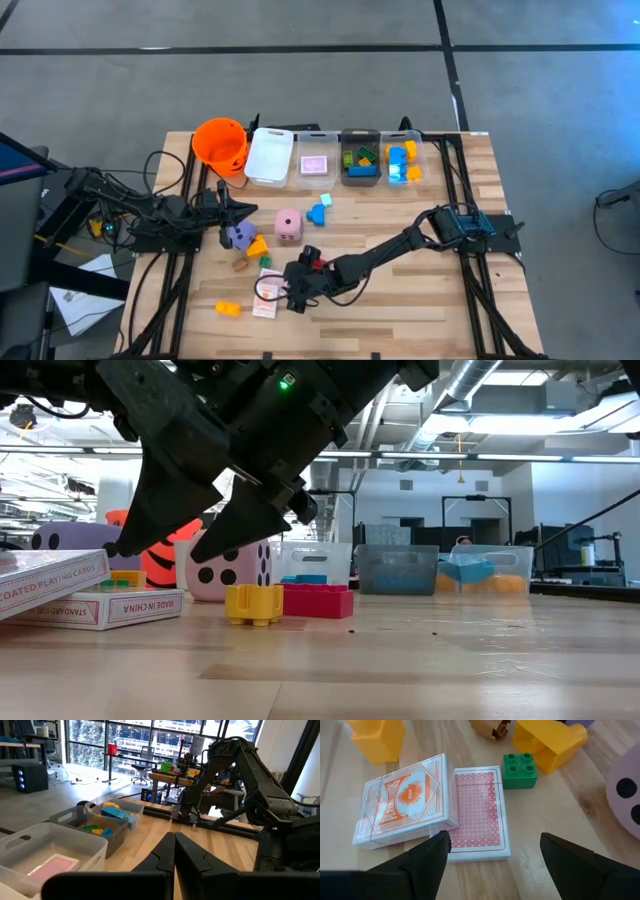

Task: Pick & Place Toys
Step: Put the red game card into the left transparent bin

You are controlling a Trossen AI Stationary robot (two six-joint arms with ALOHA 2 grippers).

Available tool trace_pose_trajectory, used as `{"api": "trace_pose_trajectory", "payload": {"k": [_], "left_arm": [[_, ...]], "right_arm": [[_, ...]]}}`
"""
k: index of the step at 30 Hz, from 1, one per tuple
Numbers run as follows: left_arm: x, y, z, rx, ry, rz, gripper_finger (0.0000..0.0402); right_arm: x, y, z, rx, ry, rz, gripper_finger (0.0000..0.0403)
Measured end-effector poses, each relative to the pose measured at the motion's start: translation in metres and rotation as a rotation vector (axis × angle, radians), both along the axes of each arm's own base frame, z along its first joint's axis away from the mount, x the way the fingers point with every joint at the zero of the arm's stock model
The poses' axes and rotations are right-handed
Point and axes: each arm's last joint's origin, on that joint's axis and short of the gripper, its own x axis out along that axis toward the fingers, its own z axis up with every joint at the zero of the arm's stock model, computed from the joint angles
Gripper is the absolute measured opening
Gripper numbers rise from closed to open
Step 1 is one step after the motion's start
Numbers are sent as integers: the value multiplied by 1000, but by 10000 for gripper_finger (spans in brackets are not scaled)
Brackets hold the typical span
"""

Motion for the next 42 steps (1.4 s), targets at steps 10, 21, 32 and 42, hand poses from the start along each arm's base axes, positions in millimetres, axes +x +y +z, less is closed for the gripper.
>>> {"api": "trace_pose_trajectory", "payload": {"k": [10,21,32,42], "left_arm": [[0,0,0,-2,-1,0,0],[0,0,0,-3,-3,0,0],[0,0,0,-3,-4,0,0],[0,0,0,-3,-3,1,0]], "right_arm": [[3,-10,0,17,-12,-58,307],[7,-13,3,-10,-33,-5,307],[9,-16,4,-36,-36,31,307],[28,-8,-33,-81,-177,144,307]]}}
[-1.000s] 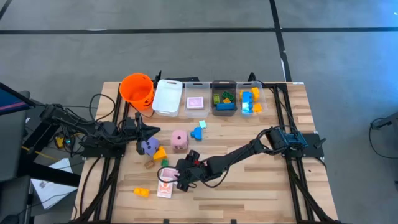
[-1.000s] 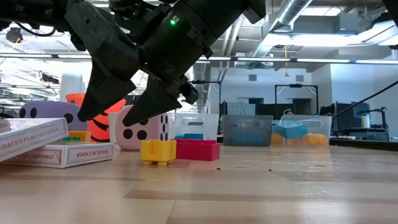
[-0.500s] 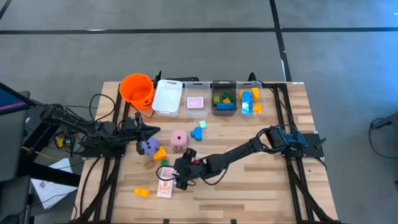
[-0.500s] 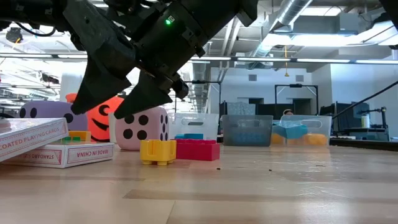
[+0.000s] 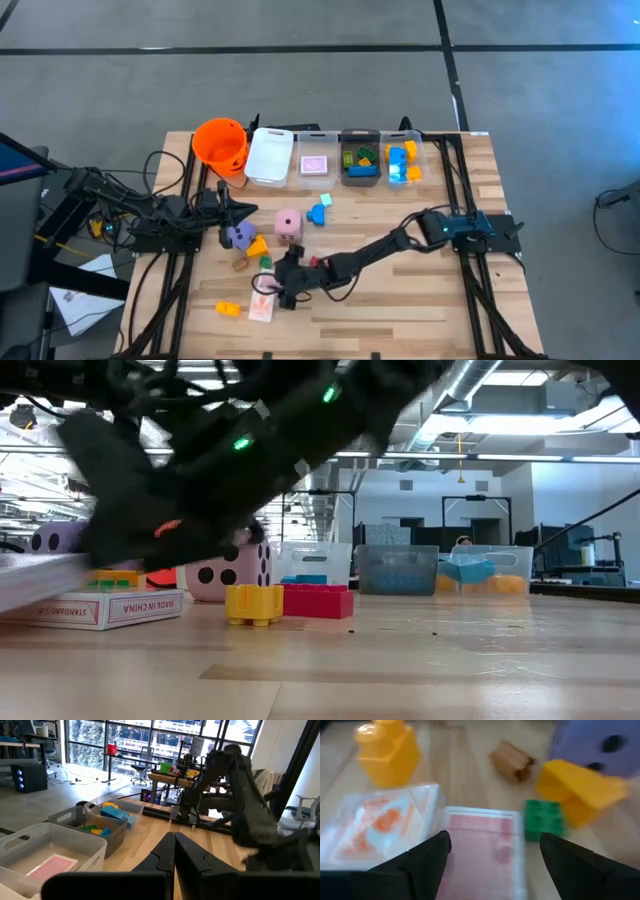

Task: Pick & Place Toys
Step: Put the red game card into the left transparent bin

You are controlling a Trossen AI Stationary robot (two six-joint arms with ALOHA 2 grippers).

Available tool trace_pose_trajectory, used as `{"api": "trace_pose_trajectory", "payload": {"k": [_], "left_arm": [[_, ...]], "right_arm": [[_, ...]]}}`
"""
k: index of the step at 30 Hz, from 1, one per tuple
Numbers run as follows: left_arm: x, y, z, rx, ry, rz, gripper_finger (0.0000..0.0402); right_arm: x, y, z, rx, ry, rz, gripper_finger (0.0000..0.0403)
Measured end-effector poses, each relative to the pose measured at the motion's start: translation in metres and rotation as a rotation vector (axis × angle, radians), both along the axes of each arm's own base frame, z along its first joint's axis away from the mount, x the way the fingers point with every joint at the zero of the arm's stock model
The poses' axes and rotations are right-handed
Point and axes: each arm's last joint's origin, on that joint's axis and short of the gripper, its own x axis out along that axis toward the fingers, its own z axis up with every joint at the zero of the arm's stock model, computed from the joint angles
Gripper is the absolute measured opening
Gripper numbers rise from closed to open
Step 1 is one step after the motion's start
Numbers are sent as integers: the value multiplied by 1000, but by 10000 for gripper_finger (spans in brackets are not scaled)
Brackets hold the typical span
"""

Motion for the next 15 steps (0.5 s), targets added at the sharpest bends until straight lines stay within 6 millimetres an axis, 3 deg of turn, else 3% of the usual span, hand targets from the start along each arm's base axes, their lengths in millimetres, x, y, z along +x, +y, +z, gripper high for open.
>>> {"api": "trace_pose_trajectory", "payload": {"k": [2,15], "left_arm": [[0,0,0,0,-1,-1,0],[0,0,0,0,1,-1,0]], "right_arm": [[1,1,-8,6,-1,11,307],[1,-2,-9,-9,69,53,307]]}}
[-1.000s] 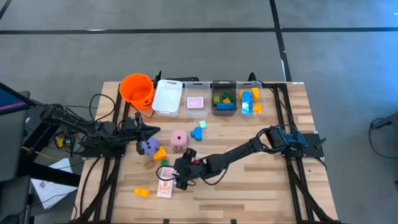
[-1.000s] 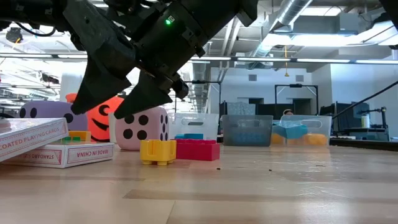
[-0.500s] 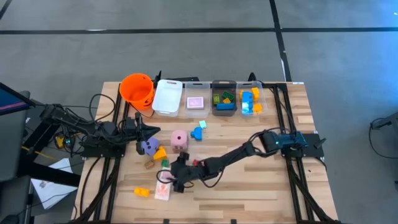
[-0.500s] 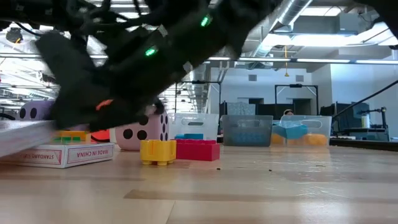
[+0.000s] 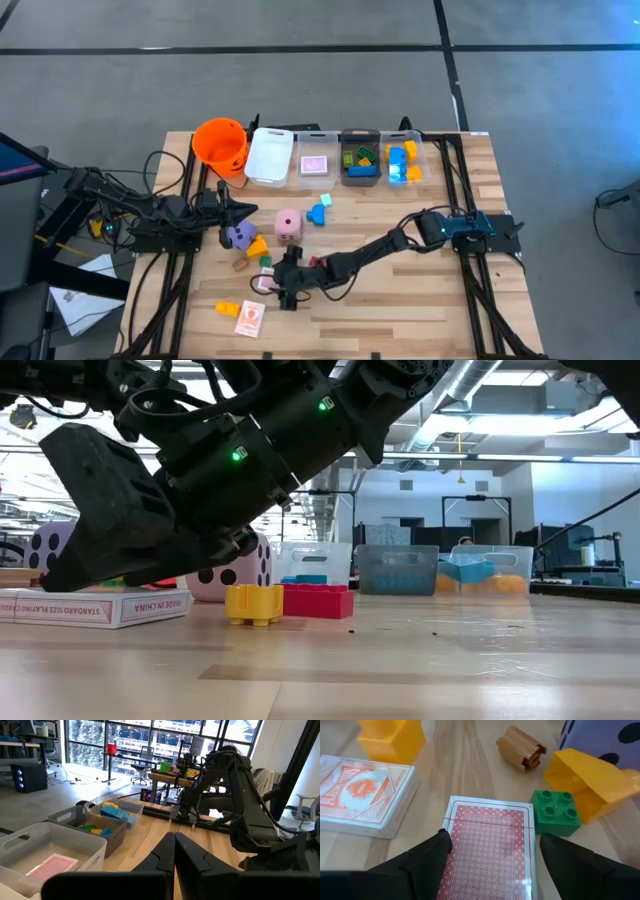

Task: Pick & Place Toys
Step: Put the red game card into the left transparent bin

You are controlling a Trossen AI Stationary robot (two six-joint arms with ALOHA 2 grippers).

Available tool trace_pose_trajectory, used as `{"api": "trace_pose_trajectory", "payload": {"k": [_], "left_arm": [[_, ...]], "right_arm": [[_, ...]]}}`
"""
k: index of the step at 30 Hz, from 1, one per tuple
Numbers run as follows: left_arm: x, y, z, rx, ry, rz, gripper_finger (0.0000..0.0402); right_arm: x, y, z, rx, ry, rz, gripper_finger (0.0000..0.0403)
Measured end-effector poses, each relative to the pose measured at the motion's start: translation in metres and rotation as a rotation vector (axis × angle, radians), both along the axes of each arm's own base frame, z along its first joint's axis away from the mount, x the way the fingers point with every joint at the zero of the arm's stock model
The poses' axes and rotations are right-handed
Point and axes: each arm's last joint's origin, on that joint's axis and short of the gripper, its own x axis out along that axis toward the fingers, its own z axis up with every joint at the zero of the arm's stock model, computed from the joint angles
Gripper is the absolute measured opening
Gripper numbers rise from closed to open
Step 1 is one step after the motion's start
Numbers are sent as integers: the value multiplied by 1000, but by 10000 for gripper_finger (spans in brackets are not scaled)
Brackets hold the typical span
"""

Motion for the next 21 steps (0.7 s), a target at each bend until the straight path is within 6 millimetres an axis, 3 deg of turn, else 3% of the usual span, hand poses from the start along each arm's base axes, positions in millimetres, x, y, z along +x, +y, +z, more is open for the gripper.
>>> {"api": "trace_pose_trajectory", "payload": {"k": [8,16,21], "left_arm": [[0,0,0,0,0,0,0],[0,0,0,1,3,0,0],[0,0,0,1,4,-1,0]], "right_arm": [[-2,2,3,40,23,39,307],[-7,5,23,39,24,53,307],[-9,11,25,31,18,72,307]]}}
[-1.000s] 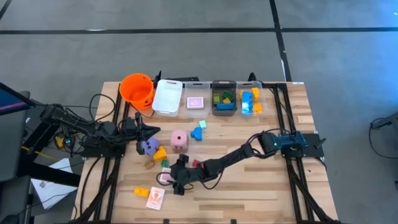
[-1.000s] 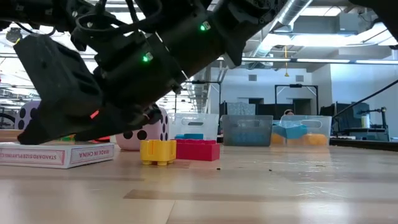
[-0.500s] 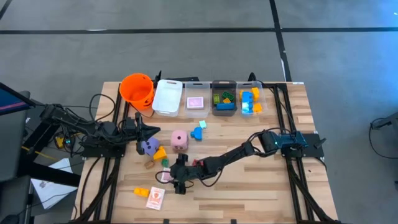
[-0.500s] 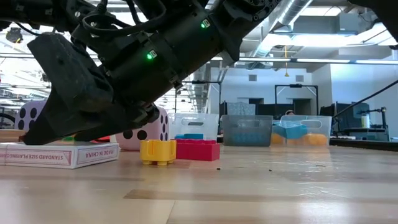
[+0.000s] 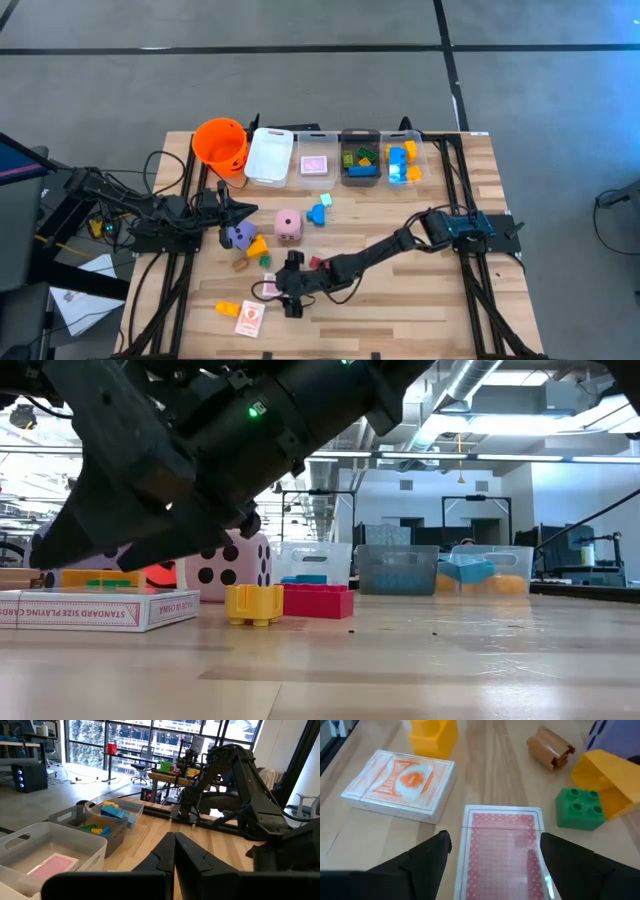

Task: Pick & Place Toys
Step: Put the red game card into the left transparent bin

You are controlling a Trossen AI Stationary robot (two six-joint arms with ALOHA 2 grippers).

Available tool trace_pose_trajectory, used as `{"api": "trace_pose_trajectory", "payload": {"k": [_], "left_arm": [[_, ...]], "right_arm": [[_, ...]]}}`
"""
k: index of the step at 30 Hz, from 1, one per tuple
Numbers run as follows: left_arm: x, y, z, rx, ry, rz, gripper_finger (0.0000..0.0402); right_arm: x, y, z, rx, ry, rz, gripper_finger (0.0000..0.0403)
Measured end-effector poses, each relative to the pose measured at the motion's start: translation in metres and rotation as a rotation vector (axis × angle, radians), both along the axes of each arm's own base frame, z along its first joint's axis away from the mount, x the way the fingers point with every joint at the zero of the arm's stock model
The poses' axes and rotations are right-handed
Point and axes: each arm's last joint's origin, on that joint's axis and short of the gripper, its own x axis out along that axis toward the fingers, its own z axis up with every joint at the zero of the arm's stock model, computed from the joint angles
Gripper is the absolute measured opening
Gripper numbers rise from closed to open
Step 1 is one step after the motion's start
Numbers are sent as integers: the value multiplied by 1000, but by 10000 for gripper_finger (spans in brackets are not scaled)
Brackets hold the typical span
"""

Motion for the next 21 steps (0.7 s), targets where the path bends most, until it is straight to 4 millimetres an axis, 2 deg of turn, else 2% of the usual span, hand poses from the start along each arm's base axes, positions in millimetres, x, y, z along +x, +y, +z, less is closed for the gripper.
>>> {"api": "trace_pose_trajectory", "payload": {"k": [12,21], "left_arm": [[0,0,0,0,0,0,0],[0,0,0,0,0,0,0]], "right_arm": [[-7,-3,-6,-44,119,0,307],[-7,-7,-6,-29,126,-36,307]]}}
